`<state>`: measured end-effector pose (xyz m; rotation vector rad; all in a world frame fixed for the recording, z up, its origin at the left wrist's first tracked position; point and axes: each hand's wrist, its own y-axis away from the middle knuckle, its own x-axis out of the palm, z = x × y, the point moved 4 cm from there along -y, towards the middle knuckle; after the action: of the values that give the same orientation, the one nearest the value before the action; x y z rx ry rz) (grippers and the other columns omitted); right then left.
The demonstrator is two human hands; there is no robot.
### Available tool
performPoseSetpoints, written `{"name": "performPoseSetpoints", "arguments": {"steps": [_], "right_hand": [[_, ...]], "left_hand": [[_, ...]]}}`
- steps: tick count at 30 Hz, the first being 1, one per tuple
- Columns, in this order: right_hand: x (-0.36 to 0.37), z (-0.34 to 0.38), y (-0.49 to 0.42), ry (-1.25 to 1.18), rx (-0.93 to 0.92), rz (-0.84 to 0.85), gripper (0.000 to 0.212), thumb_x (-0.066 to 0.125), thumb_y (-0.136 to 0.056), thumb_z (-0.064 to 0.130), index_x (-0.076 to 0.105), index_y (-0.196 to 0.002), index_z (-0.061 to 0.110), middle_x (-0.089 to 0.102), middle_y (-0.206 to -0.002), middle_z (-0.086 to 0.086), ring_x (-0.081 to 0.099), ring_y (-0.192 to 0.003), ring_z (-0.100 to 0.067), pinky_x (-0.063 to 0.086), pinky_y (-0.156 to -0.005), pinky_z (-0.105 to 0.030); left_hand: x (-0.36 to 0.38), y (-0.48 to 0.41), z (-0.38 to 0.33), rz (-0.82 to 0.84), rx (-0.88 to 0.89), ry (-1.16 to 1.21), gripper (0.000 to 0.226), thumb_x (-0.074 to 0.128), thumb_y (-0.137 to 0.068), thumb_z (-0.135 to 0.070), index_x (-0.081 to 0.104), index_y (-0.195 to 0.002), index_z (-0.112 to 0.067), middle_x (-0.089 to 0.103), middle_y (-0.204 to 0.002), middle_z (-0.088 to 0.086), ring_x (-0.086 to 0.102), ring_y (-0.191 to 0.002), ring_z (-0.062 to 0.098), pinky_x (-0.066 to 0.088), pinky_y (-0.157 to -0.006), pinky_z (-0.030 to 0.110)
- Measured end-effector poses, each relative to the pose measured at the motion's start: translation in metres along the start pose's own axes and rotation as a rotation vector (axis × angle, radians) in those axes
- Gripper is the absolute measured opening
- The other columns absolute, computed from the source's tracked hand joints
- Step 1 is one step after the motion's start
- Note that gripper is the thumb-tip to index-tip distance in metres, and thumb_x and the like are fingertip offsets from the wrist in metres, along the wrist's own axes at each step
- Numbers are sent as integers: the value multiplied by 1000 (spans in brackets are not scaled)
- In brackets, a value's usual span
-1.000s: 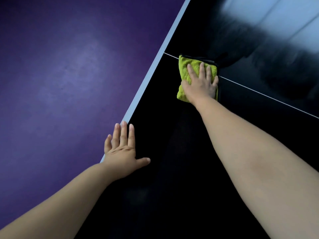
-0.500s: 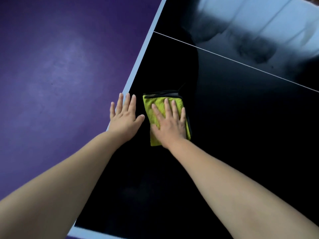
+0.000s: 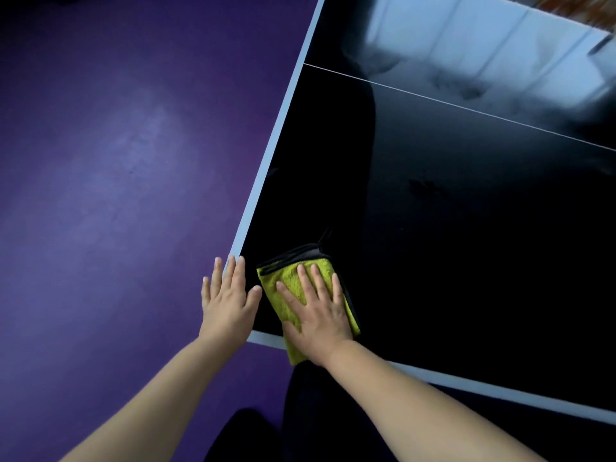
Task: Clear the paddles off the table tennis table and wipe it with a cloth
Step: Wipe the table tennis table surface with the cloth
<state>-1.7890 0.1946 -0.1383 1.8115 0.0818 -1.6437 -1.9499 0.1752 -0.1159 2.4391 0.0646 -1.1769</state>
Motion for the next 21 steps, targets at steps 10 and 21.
{"name": "performPoseSetpoints", "arguments": {"steps": [10, 21], "right_hand": [[6, 8, 52, -37, 11, 14, 69, -9, -79, 62, -27, -143, 41, -44, -149, -4, -39, -139, -25, -27, -111, -50], [-12, -44, -19, 16, -80, -21, 69, 18, -91, 62, -11, -151, 42, -34, -152, 4, -37, -139, -20, -25, -111, -54]], "left_hand": [[-9, 70, 3, 56, 19, 15, 58, 34, -100, -35, 8, -151, -25, 6, -158, -8, -3, -144, 11, 2, -114, 35], [12, 15, -36, 88, 11, -67, 63, 42, -98, -31, 9, -151, -24, 7, -158, -4, 1, -145, 16, 8, -116, 39]]}}
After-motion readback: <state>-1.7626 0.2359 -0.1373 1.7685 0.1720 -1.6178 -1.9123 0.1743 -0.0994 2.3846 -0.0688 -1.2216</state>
